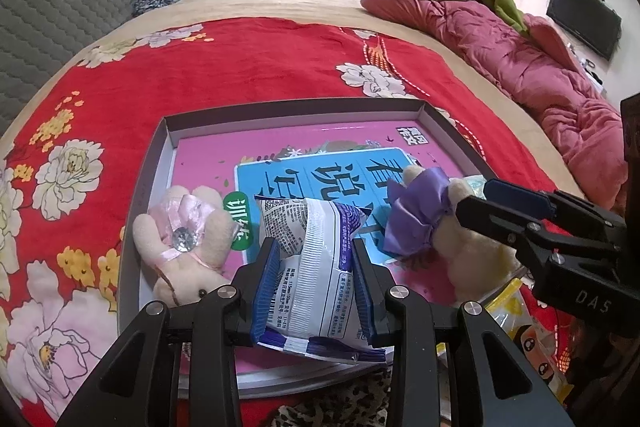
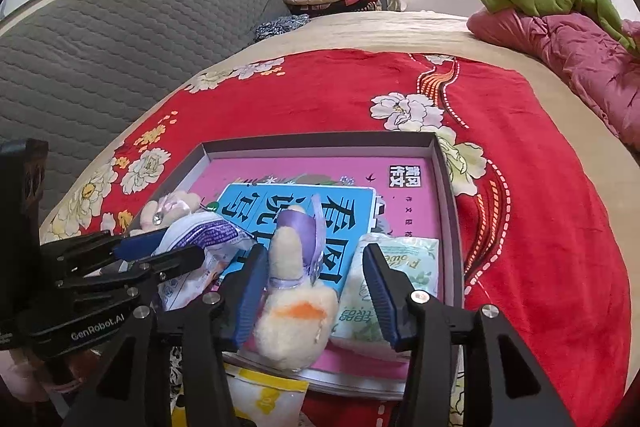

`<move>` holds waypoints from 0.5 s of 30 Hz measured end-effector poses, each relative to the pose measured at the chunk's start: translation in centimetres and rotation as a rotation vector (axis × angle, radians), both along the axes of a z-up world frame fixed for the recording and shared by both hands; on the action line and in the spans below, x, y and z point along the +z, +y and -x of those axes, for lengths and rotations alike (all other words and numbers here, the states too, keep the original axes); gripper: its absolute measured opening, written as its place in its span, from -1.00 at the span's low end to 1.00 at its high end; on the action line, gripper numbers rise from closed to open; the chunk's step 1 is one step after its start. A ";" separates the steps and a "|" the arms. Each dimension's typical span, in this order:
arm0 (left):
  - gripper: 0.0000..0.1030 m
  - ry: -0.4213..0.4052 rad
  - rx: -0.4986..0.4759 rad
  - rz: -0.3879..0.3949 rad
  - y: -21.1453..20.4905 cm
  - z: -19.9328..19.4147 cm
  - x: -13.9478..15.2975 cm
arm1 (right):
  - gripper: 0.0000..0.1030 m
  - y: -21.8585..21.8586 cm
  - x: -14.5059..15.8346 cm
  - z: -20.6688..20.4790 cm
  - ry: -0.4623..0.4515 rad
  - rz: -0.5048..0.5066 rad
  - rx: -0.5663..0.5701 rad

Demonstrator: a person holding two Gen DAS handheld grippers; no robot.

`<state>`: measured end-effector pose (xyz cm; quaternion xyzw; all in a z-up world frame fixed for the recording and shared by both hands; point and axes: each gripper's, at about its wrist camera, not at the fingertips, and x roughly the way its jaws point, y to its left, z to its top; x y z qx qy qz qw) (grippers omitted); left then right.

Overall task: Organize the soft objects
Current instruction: 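Lower the snack bag into the box with the left tool while the right tool lowers the plush, then open the left tool to release the snack bag while the right tool releases the plush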

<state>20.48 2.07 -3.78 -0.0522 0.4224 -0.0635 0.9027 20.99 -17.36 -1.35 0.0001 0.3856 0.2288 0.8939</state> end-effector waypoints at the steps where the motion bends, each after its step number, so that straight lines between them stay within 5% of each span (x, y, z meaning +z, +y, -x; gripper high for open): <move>1: -0.30 -0.001 -0.004 -0.002 -0.1 0.0 0.0 | -0.04 0.0 0.1 0.0 -0.004 0.001 -0.004; 15: -0.07 0.018 -0.011 0.003 -0.4 0.1 -0.3 | 0.04 -0.3 0.3 0.1 -0.015 -0.001 -0.017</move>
